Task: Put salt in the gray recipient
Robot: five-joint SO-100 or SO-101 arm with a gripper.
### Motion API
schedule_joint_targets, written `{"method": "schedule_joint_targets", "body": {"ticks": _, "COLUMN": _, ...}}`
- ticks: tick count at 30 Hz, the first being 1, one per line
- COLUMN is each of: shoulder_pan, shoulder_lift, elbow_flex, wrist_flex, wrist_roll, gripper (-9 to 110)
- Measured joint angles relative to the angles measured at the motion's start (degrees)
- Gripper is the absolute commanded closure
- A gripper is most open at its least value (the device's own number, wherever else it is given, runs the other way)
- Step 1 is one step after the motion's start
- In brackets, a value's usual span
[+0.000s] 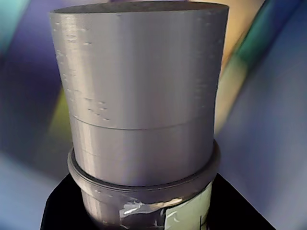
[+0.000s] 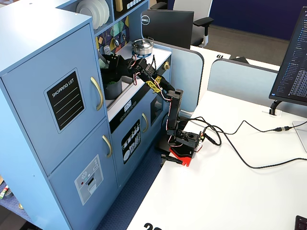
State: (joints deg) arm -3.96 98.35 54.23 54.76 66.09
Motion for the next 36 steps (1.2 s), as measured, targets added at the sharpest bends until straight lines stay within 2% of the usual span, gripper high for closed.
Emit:
{"method": "schedule_joint_targets", "body": {"ticks": 2, "shoulder_pan": 0.0, "shoulder_lift": 1.7, "elbow_flex": 3.8, "wrist_flex": -3.6, "wrist_roll": -0.5, "gripper": 101}}
{"method": "schedule_joint_targets", "body": {"ticks": 7, "shoulder_pan": -1.0, "shoulder_lift": 5.6, "elbow_flex": 13.9, "wrist_flex": -22.6, "wrist_roll": -5.5, "gripper": 101}}
{"method": "schedule_joint_targets", "body": {"ticks": 9, "shoulder_pan": -0.5, "shoulder_lift": 4.8, "elbow_flex": 11.2, "wrist_flex": -22.0, "wrist_roll": -5.6, "gripper": 101}}
{"method": "schedule_joint_targets", "body": {"ticks": 13, "shoulder_pan": 1.1, "shoulder_lift": 0.5, "elbow_flex": 1.7, "wrist_flex": -7.6, "wrist_roll": -2.7, "gripper": 101}}
{"method": "schedule_joint_targets", "body": {"ticks": 16, "shoulder_pan": 2.1, "shoulder_lift": 0.4, "elbow_flex": 1.7, "wrist_flex": -4.0, "wrist_roll": -0.9, "gripper": 101}}
{"method": "schedule_joint_targets", "body": {"ticks": 18, "shoulder_pan": 2.2, "shoulder_lift": 1.9, "elbow_flex": 5.2, "wrist_flex": -8.3, "wrist_roll": -1.3, "gripper": 101}}
{"method": "schedule_joint_targets", "body": {"ticks": 23, "shoulder_pan": 1.1, "shoulder_lift": 5.4, "elbow_flex": 17.6, "wrist_flex": -29.1, "wrist_roll": -3.9, "gripper": 101}}
{"method": "schedule_joint_targets", "body": {"ticks": 25, "shoulder_pan": 1.1, "shoulder_lift": 3.7, "elbow_flex": 14.6, "wrist_flex": -28.9, "wrist_roll": -3.3, "gripper": 101}}
{"method": "schedule_joint_targets", "body": {"ticks": 29, "shoulder_pan": 1.9, "shoulder_lift": 2.2, "elbow_flex": 7.4, "wrist_flex": -13.4, "wrist_roll": -2.2, "gripper": 101}}
{"method": "schedule_joint_targets", "body": {"ticks": 31, "shoulder_pan": 1.9, "shoulder_lift": 2.6, "elbow_flex": 8.6, "wrist_flex": -10.5, "wrist_roll": -2.0, "gripper": 101}}
{"method": "schedule_joint_targets", "body": {"ticks": 33, "shoulder_pan": 1.8, "shoulder_lift": 4.9, "elbow_flex": 14.4, "wrist_flex": -14.5, "wrist_roll": -4.4, "gripper": 101}}
{"method": "schedule_joint_targets", "body": {"ticks": 36, "shoulder_pan": 1.8, "shoulder_lift": 6.4, "elbow_flex": 20.4, "wrist_flex": -28.4, "wrist_roll": -6.9, "gripper": 101}}
